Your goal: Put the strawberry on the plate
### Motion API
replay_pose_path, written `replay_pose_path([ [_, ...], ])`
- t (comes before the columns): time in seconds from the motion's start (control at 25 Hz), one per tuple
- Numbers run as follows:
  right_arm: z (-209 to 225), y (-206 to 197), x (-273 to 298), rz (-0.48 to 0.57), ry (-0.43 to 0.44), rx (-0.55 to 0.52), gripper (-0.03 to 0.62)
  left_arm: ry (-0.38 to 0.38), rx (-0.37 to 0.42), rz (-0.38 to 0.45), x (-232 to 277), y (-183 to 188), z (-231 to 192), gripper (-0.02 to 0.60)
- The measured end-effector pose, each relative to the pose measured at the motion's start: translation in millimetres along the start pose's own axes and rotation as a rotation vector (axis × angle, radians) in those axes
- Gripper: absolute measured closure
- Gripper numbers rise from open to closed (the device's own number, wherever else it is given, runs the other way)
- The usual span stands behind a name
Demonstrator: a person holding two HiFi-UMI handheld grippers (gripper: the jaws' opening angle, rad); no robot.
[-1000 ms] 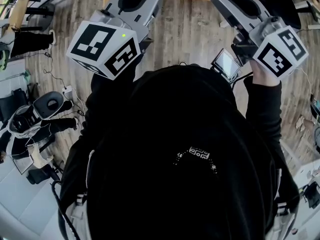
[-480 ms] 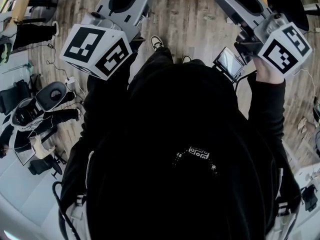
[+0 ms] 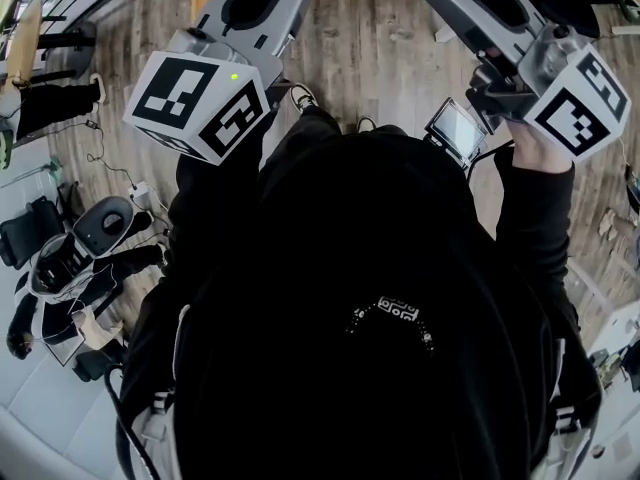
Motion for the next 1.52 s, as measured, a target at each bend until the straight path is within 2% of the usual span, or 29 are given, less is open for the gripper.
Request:
replay_pose_path([
  [0.2,9.6,-4.4,-2.0,-0.019,-0.039,0.007,0.451,-0.011,-0.013,-0.015,11.2,-8.8,-5.4,0.586],
  [0.4,28.8,-5.0,30.4,-0.041,-0.027,0.006,0.453,-0.024,-0.019,-0.025,25.2,-14.3,-41.5,0.586],
  [0.72,40.9,2.3,99.8,-0.078,-0.050,-0.029,0.451,-0.038,-0.024,-0.002,20.1,-13.8,-111.6,0.586],
  [1.0,66.4,12.4,136.4,-0.079,-0.085,0.009,0.451,-0.076,-0.049,-0.007,35.0,-13.7,-159.1,0.586],
  [1.2,80.8,16.9,185.1,-0.114,-0.159,-0.065,0.453,-0.094,-0.060,-0.013,36.0,-19.0,-212.9,0.586],
  [1.32,76.8,27.7,216.1,-0.117,-0.158,-0.076,0.451,-0.092,-0.071,-0.001,23.2,-15.8,-242.0,0.586],
  [1.52,94.2,22.1,266.0,-0.126,-0.141,-0.043,0.453,-0.082,-0.117,-0.024,21.2,-42.1,-290.2,0.586],
])
Point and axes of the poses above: the fingertips, and each gripper's own axes: x forward along the fingers, z to its right, y out of its top, the point moved 7 cm from there along -x, backward along the fingers, and after that the axes turned 2 degrees about -z, right-handed, at the moved point
